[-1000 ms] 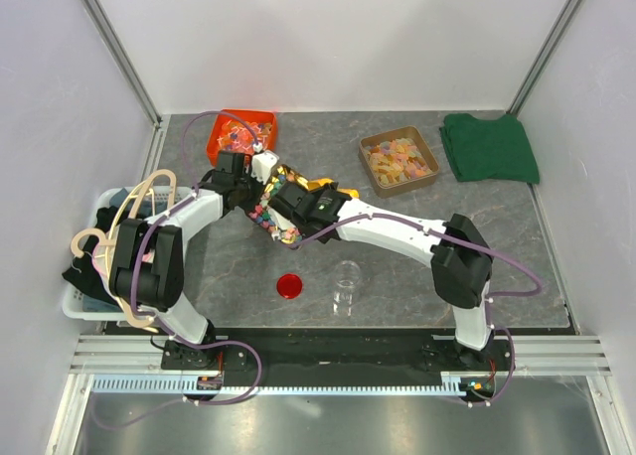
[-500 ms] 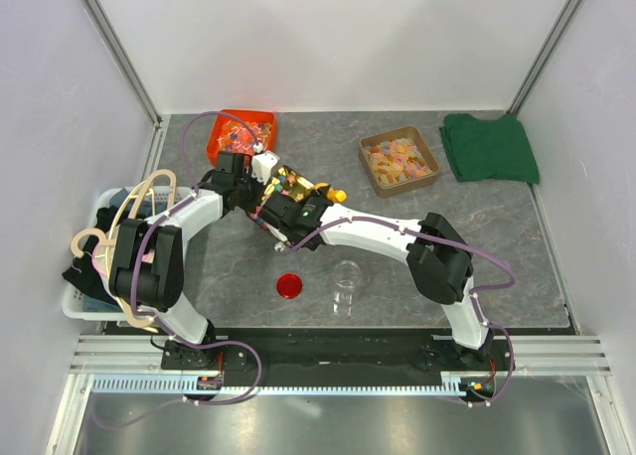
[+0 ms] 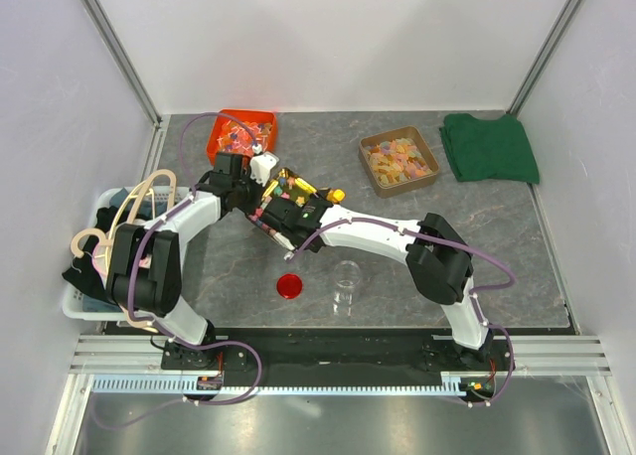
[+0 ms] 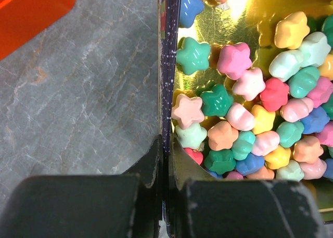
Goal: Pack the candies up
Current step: Scoop the fake candies from the storage box, then place the fake candies in the packing bottle.
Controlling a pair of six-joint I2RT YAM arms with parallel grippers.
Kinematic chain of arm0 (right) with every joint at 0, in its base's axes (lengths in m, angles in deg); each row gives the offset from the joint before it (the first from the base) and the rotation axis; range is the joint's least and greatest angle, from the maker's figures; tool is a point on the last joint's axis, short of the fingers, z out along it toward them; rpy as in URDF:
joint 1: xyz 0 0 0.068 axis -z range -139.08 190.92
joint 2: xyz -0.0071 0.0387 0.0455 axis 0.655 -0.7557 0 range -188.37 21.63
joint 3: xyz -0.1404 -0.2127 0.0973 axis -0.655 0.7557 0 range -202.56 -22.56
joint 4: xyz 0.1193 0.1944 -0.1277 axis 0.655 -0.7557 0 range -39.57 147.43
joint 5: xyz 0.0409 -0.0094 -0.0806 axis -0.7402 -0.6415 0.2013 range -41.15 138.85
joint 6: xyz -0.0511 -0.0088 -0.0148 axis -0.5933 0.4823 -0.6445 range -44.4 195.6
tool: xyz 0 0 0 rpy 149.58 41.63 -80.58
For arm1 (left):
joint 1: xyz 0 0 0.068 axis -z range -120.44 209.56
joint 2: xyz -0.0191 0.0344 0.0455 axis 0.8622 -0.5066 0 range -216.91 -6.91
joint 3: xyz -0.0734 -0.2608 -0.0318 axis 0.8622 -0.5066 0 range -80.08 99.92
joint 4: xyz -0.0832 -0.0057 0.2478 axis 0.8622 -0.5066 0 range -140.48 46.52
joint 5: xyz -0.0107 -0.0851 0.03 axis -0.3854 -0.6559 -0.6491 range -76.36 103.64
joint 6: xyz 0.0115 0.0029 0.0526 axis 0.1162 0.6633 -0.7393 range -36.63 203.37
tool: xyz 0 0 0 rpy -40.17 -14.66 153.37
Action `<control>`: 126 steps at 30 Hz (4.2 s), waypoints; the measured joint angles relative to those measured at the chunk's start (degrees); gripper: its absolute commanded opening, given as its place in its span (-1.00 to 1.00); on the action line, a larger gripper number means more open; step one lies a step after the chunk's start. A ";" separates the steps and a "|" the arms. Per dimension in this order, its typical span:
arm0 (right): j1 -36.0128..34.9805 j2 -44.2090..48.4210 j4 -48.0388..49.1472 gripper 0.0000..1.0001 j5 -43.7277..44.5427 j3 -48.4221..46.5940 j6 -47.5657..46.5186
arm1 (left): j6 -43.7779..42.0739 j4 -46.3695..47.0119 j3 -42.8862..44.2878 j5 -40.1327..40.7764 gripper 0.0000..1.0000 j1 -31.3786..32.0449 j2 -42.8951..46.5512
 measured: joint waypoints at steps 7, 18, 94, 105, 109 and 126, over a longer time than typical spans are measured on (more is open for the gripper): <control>1.09 0.22 -3.58 -1.00 -7.54 -2.34 -1.01 | -0.46 -1.46 -1.22 -0.92 -0.97 -0.09 1.03; 1.60 1.90 -6.25 -1.00 -15.69 -2.49 -0.28 | -1.70 -1.88 -1.79 -3.17 -0.96 -0.11 1.05; 16.44 -4.66 -6.40 -1.00 -66.93 -8.66 31.82 | -2.36 0.79 -2.38 -5.70 -0.97 0.37 0.72; 17.97 0.72 1.22 -1.00 -69.90 -2.36 34.34 | -2.32 0.85 -2.38 -5.79 -0.97 0.37 0.37; 18.43 2.49 3.69 -1.00 -70.36 0.33 35.01 | -2.32 0.96 -2.38 -5.81 -0.97 0.37 0.02; 21.75 15.37 5.18 -1.00 -73.05 7.21 35.41 | -2.32 1.92 -2.38 -5.55 -0.97 0.37 -1.70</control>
